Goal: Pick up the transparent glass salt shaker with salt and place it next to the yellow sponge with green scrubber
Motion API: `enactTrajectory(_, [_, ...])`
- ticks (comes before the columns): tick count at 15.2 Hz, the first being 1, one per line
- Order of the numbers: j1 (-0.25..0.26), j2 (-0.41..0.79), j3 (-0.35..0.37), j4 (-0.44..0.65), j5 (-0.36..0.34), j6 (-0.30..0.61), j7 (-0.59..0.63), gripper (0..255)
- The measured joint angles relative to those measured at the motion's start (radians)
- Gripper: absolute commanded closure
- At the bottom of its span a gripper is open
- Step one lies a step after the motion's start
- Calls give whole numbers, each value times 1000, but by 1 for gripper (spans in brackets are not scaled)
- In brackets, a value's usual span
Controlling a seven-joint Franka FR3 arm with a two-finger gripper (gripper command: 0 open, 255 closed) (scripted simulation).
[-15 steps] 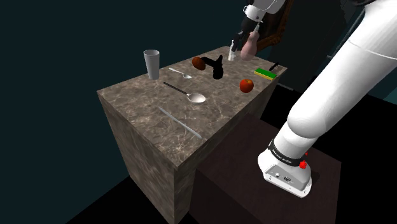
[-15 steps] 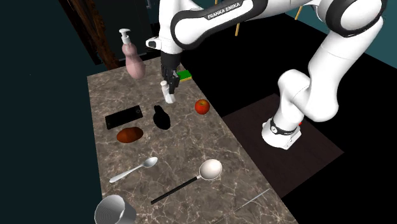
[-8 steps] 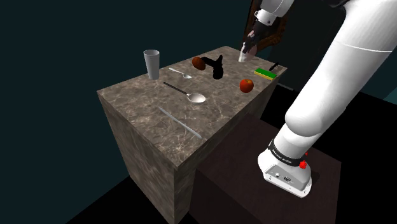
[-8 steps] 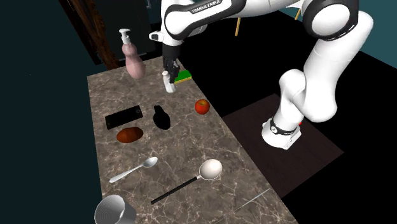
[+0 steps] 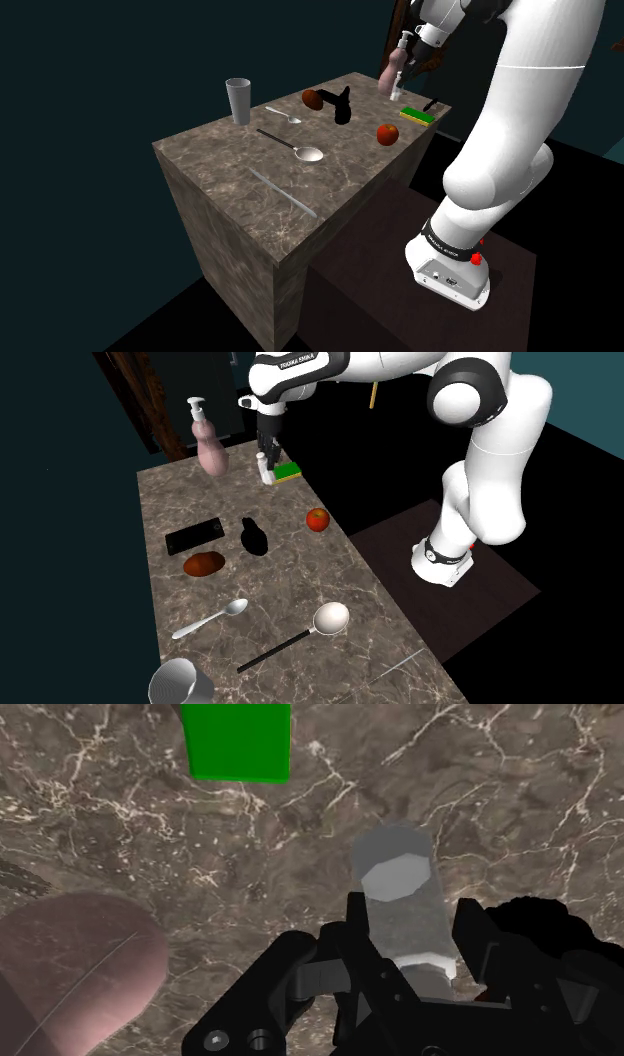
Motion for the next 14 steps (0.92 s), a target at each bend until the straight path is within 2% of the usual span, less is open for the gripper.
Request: enactTrajectory(14, [-31,96,33,-67,96,123,-97,255])
